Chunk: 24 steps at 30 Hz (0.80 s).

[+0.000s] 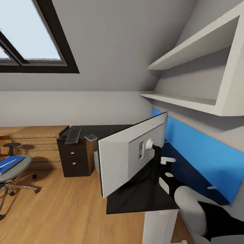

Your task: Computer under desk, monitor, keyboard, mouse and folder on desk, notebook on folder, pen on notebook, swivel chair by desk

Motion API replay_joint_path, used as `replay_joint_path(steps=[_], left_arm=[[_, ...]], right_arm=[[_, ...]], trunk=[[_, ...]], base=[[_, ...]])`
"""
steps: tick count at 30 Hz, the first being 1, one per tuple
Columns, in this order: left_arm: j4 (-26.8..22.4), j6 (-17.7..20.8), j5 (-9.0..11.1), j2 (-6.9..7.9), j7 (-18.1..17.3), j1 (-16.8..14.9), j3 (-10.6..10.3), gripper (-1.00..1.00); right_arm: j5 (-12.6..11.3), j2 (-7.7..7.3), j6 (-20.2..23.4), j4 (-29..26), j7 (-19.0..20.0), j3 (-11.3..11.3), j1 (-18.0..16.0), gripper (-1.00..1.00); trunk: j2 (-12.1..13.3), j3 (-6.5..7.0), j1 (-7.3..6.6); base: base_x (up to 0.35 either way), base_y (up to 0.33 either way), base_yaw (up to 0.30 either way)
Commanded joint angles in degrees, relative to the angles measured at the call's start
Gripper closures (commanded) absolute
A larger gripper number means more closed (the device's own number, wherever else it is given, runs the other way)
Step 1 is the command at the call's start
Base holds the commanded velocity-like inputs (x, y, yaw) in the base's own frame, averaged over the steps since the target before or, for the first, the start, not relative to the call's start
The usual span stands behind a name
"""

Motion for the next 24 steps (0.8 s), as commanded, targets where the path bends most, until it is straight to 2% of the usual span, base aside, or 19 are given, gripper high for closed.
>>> replay_joint_path(steps=[1, 24], left_arm=[[-0.17, -0.22, 0.44, 0.08, 0.47, 0.01, -0.49, -1.0], [-0.17, -0.28, 0.47, 0.17, 0.64, -0.01, -0.4, -1.0]], right_arm=[[0.79, 0.04, -0.14, -0.05, -0.29, 0.11, -0.07, 1.0], [0.79, -0.03, -0.08, -0.05, -0.29, 0.12, -0.07, 1.0]], trunk=[[-0.04, -0.05, 0.0], [-0.04, -0.05, 0.0]], base=[[0.0, -0.151, 0.003], [0.0, -0.015, 0.0]])
